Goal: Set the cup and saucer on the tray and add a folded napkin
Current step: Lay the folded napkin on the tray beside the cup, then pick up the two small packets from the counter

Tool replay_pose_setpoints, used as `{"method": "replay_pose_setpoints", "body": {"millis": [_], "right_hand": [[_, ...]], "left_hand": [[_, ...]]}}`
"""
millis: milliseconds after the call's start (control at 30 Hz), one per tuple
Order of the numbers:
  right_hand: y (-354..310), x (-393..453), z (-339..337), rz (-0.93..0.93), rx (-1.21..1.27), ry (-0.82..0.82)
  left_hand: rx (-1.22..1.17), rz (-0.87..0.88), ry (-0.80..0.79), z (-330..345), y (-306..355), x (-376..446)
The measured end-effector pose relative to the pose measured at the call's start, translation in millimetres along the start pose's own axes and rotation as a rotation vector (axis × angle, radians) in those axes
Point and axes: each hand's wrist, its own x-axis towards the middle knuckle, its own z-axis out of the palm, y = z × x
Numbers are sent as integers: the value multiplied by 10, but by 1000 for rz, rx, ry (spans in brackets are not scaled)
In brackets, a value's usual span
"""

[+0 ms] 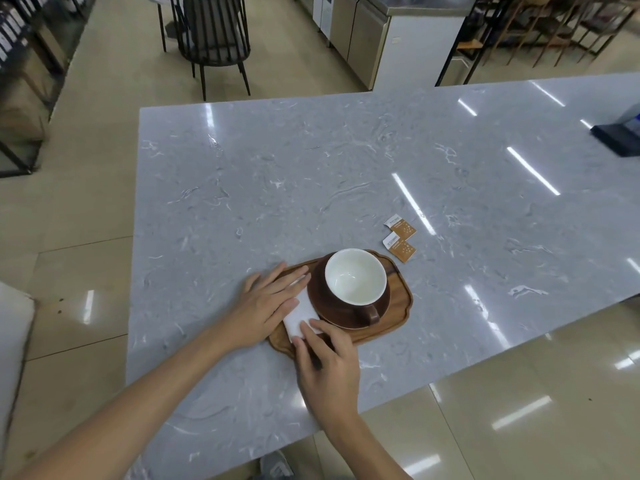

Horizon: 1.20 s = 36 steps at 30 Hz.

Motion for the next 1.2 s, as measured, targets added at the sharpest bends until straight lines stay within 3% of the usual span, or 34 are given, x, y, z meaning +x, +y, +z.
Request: {"method": "replay_pose_setpoints", "body": {"millis": [200,433,600,733,1000,1200], "right_hand": [[-63,21,-98,-4,17,-24],[-97,321,-766,-139,241,5],[118,830,-1331,-5,305,36],[510,1267,-1520,186,307,30],[1467,2008,-1415,268,62,-273],[1773,2418,-1187,257,-93,-533]], "left_hand": [[-48,7,38,-39,32,-14],[-313,-70,197,-358,178,105],[-430,-190,320,-609,391,376],[-574,-234,274,-706,710,718],[-569,-375,176,-567,1071,1478],[-509,-491,112,-378,1237,1871]]}}
